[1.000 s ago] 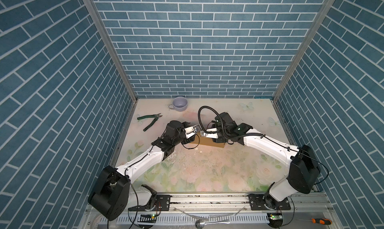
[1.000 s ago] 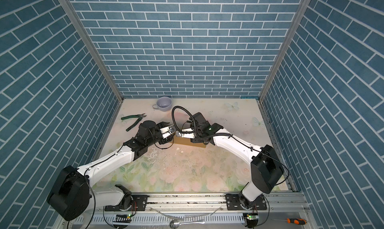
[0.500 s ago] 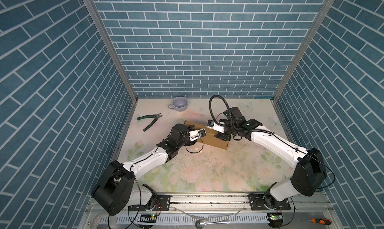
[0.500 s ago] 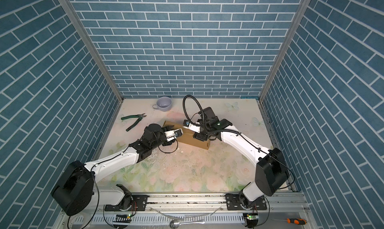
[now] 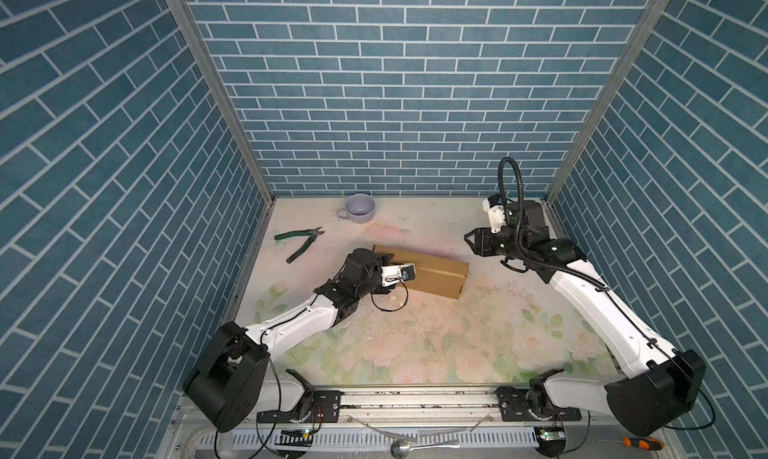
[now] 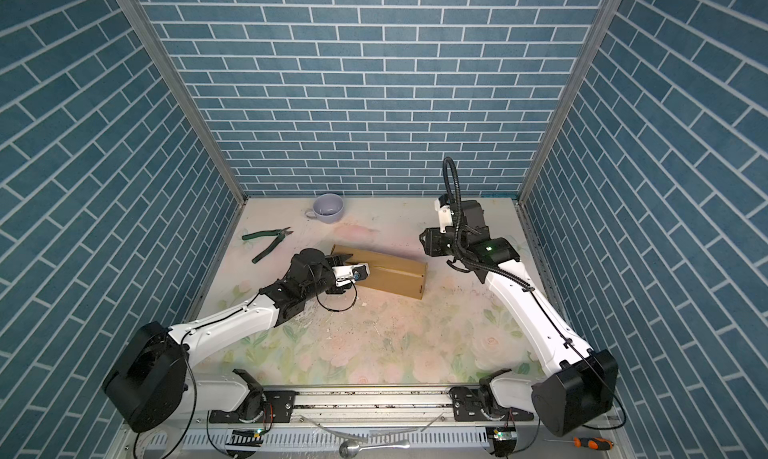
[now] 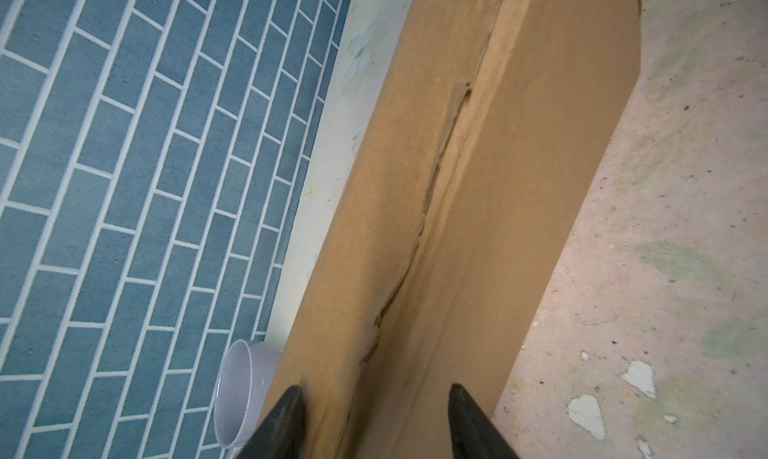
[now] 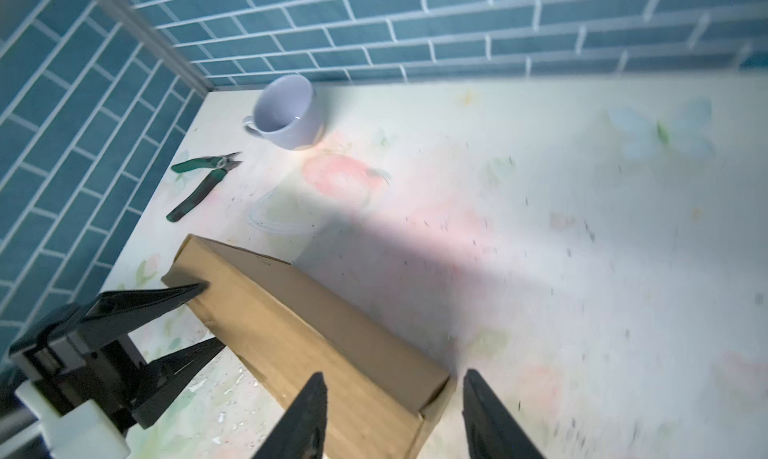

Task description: Fold the paper box

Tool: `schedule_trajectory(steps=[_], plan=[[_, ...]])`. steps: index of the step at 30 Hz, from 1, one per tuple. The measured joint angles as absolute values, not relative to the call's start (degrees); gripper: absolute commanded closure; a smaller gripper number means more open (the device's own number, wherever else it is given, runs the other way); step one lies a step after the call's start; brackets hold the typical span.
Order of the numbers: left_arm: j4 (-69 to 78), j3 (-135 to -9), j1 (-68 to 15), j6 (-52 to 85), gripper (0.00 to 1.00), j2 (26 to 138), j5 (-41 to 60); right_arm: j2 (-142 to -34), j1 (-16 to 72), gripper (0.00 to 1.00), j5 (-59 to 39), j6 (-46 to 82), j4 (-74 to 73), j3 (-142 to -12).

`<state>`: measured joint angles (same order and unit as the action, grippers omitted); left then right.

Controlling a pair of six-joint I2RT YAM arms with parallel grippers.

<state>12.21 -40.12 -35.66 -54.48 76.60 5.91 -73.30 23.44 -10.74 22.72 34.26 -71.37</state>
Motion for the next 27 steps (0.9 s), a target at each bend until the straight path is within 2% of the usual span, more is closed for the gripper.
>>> schedule_trajectory(steps=[5, 10, 12, 19, 21, 24, 27], plan=[[11.9, -40.14, -35.64, -54.48, 0.44, 76.44, 6.2, -73.08, 20.45, 0.37, -17.78, 33.63, 41.89, -69.12], [11.9, -40.14, -35.64, -54.46, 0.44, 76.47, 6.7, -73.34, 19.94, 0.41, -23.53, 38.63, 41.74, -67.31], [11.9, -40.14, -35.66, -54.48, 0.44, 76.44, 6.72, -73.54, 19.9, 0.45, -25.19, 40.01, 40.45, -66.08], [11.84, -40.14, -35.66, -54.48, 0.44, 76.47, 7.16, -74.35, 19.16, 0.7, -28.25, 42.65, 34.92, -57.28], [11.79, -40.14, -35.64, -54.46, 0.44, 76.49, 7.16, -74.61, 18.87, 0.75, -28.82, 43.2, 31.57, -56.64], [11.66, -40.14, -35.64, -54.43, 0.44, 76.44, 7.11, -75.07, 18.52, 0.73, -29.23, 43.51, 28.99, -56.34], [11.46, -40.14, -35.64, -54.43, 0.44, 76.34, 7.09, -74.67, 18.04, 0.61, -29.19, 43.55, 29.45, -56.34]])
